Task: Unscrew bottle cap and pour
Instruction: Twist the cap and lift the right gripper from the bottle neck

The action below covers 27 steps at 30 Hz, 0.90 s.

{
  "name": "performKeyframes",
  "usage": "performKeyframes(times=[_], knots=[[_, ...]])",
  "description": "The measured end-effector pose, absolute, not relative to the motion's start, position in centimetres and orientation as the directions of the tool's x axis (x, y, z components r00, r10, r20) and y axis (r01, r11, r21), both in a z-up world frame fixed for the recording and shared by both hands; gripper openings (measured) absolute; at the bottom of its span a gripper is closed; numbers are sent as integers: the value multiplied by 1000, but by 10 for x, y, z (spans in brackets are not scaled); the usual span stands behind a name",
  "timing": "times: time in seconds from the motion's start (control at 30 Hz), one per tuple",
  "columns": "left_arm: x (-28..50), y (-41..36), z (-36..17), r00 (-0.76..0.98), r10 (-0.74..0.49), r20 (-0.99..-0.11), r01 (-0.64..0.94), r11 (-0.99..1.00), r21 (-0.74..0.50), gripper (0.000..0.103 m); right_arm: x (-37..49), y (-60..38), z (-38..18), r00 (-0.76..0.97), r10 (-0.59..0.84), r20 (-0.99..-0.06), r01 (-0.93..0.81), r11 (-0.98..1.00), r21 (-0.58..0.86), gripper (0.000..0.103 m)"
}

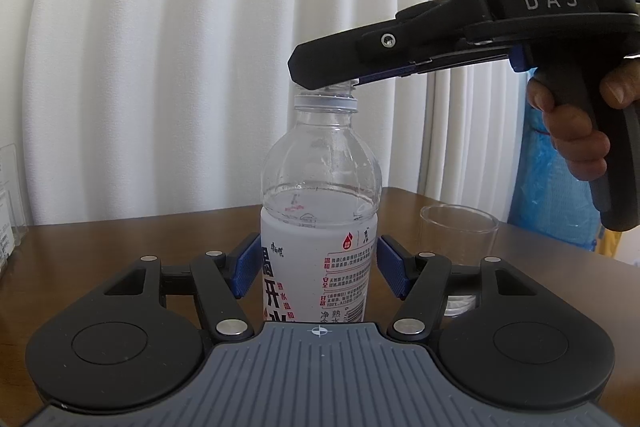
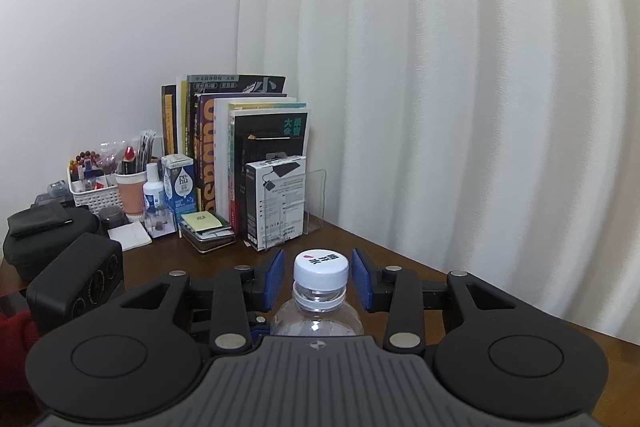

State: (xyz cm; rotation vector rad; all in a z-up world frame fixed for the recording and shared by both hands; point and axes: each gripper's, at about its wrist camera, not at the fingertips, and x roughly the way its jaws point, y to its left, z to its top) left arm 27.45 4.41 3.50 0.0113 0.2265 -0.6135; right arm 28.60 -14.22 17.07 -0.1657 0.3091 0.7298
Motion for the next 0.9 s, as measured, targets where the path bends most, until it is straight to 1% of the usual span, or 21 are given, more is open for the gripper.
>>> performKeyframes(times=[0.53, 0.67, 0.9], knots=[[275, 44, 36, 794, -568, -216, 571, 819, -55, 63, 275, -144, 167, 719, 615, -323, -665, 745, -60, 36], [275, 44, 35, 794, -568, -216, 570, 820, -57, 63, 271, -145, 168, 724, 610, -321, -661, 748, -68, 39], [278, 39, 34, 795, -566, -217, 568, 821, -59, 62, 268, -145, 170, 729, 608, -315, -659, 747, -84, 38]])
